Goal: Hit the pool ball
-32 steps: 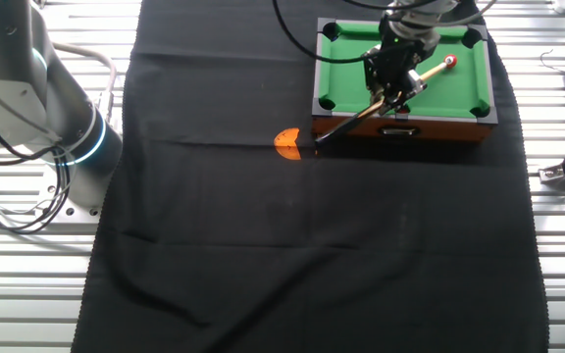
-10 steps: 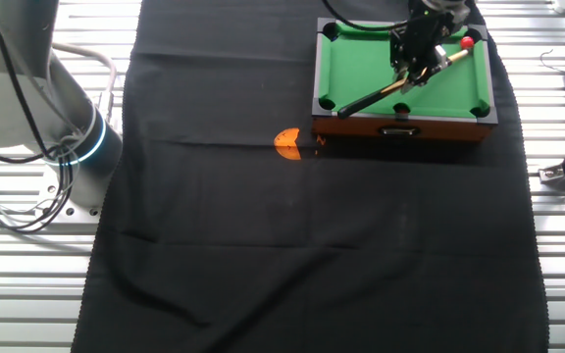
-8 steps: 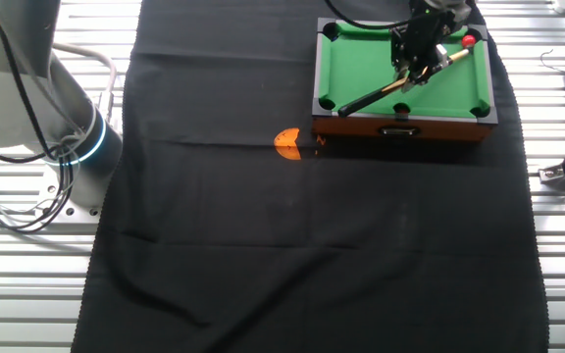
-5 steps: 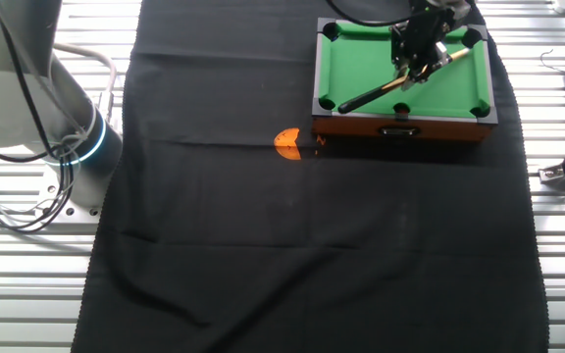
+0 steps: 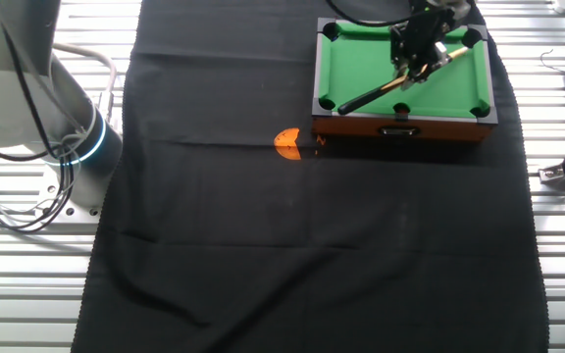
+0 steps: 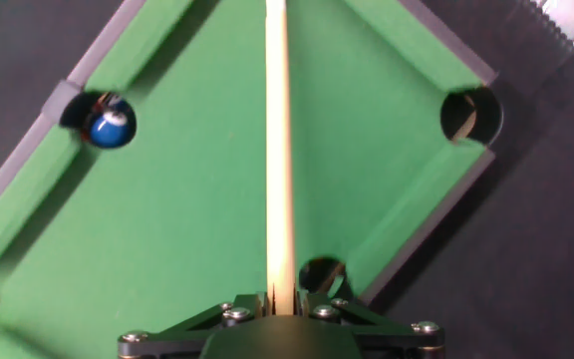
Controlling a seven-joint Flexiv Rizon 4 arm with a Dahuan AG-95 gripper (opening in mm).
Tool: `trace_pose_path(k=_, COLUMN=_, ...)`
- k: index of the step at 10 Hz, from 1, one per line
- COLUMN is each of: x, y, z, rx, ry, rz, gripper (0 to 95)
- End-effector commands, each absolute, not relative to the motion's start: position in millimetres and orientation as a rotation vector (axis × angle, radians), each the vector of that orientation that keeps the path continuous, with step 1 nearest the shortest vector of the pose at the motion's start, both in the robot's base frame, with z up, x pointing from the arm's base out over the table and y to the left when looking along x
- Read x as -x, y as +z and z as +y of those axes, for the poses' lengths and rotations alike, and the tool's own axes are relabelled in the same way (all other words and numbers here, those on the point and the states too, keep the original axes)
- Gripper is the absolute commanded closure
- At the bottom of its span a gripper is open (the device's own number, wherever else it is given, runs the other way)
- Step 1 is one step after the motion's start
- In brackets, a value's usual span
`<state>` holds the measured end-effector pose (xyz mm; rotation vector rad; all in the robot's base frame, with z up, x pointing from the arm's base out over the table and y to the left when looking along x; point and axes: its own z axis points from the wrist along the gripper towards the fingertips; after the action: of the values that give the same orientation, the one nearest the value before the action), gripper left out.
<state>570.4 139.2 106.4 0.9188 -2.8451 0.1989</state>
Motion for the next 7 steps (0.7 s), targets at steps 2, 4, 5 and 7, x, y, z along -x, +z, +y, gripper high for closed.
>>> trace_pose_path(k=2, x=-554.6, y=112.7, z=137.6, rx=-0.921, ry=0.167, rz=-2.902, gripper=95.0)
trace_pose_path(k=4, x=-548.5, y=116.0, z=136.1, rx=-0.93, ry=0.138, rz=-2.944, gripper=95.0)
trace_pose_path(k=5, x=-544.6, y=117.6, z=133.0, rx=-0.925, ry=0.086, rz=-2.978, gripper=95.0)
trace_pose_path(k=7, x=-538.7, y=120.0, z=127.0, rx=-0.937, ry=0.063, rz=-2.993, gripper=95.0)
